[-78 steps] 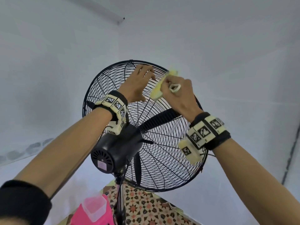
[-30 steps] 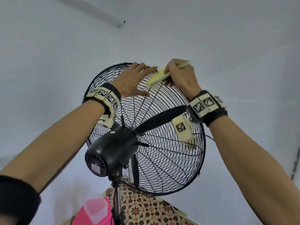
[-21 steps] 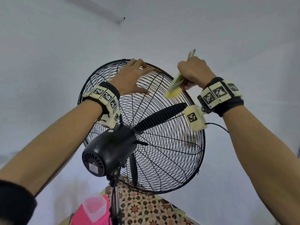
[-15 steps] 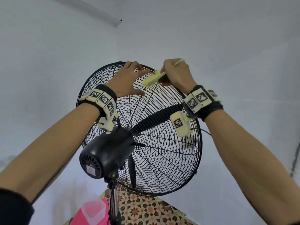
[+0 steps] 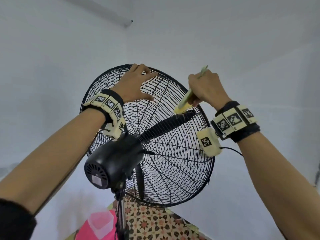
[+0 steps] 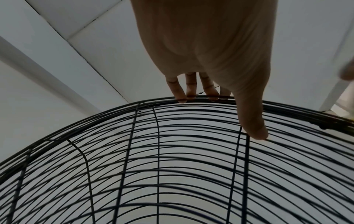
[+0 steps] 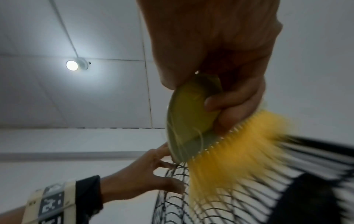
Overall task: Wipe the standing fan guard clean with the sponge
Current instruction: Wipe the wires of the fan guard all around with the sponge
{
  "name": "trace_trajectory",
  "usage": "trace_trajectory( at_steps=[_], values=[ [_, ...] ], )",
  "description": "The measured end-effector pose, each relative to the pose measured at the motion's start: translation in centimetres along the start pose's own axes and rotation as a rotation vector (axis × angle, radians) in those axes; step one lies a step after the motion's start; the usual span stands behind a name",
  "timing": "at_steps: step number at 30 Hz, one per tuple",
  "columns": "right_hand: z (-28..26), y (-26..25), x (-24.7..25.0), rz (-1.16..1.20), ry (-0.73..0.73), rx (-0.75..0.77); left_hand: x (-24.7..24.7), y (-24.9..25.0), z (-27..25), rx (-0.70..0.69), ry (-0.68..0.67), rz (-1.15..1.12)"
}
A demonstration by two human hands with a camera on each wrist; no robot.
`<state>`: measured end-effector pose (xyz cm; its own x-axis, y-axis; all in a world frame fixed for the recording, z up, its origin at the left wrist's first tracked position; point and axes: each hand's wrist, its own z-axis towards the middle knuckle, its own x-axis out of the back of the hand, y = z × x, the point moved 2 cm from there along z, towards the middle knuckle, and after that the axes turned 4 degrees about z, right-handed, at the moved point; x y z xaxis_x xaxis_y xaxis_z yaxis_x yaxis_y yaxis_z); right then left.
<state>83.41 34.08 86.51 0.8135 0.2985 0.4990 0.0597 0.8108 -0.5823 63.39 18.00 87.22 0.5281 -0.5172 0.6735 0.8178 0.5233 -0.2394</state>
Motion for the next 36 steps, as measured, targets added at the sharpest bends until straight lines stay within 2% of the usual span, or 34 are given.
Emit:
trace_trajectory(
  at_steps=[2, 4, 6, 9, 11, 12, 15, 17, 19, 21, 23, 26, 30, 34, 36],
  values=[
    [-0.7, 2.6, 0.6, -0.125, -0.084, -0.066, 0.0, -0.3, -0.1, 0.011, 0.008, -0.007],
    [-1.4, 4.2, 1.6, -0.083, -0.151, -0.144, 0.0, -0.1, -0.1, 0.001, 0.01, -0.001],
    [-1.2, 4.6, 2.1, 0.092, -0.088, -0.144, -0.1, 0.4, 0.1, -0.009, 0.013, -0.003],
    [-1.1, 3.1, 1.6, 0.412, 0.089, -0.039, -0.1, 0.9, 0.3, -0.027, 0.009, -0.002],
    [-1.3, 2.6, 1.0, 0.466, 0.095, -0.021, -0.2, 0.9, 0.4, -0.023, 0.003, 0.002],
    [-1.3, 2.9, 0.8, 0.408, 0.081, -0.034, -0.2, 0.8, 0.4, -0.018, 0.001, 0.0],
    [-1.3, 3.9, 1.6, 0.032, -0.042, -0.113, -0.1, 0.6, 0.2, -0.004, 0.009, -0.011],
    [-1.2, 3.4, 2.4, 0.014, -0.074, -0.072, 0.0, 0.7, 0.2, -0.002, 0.012, -0.019],
    [-1.3, 1.9, 3.2, 0.159, -0.006, 0.101, 0.2, 0.8, 0.2, 0.004, 0.011, -0.014],
    [-1.4, -0.4, 3.7, 0.184, 0.076, 0.344, 0.1, 0.8, 0.1, 0.01, 0.012, 0.002],
    [-0.4, -1.8, 3.5, 0.015, 0.103, 0.537, 0.0, 0.8, 0.1, 0.015, 0.025, -0.009],
    [2.2, -2.3, 2.6, -0.26, 0.125, 0.662, -0.1, 0.9, 0.1, 0.007, 0.035, -0.018],
    [3.2, -2.2, 0.8, -0.102, 0.075, 0.623, 0.1, 1.1, -0.1, -0.013, 0.039, -0.006],
    [2.5, -1.9, 1.1, -0.086, 0.006, 0.558, 0.1, 0.8, -0.2, -0.006, 0.033, -0.008],
    [2.9, -1.9, 2.3, -0.206, -0.037, 0.462, 0.0, 0.7, -0.2, -0.01, 0.041, -0.012]
  ],
)
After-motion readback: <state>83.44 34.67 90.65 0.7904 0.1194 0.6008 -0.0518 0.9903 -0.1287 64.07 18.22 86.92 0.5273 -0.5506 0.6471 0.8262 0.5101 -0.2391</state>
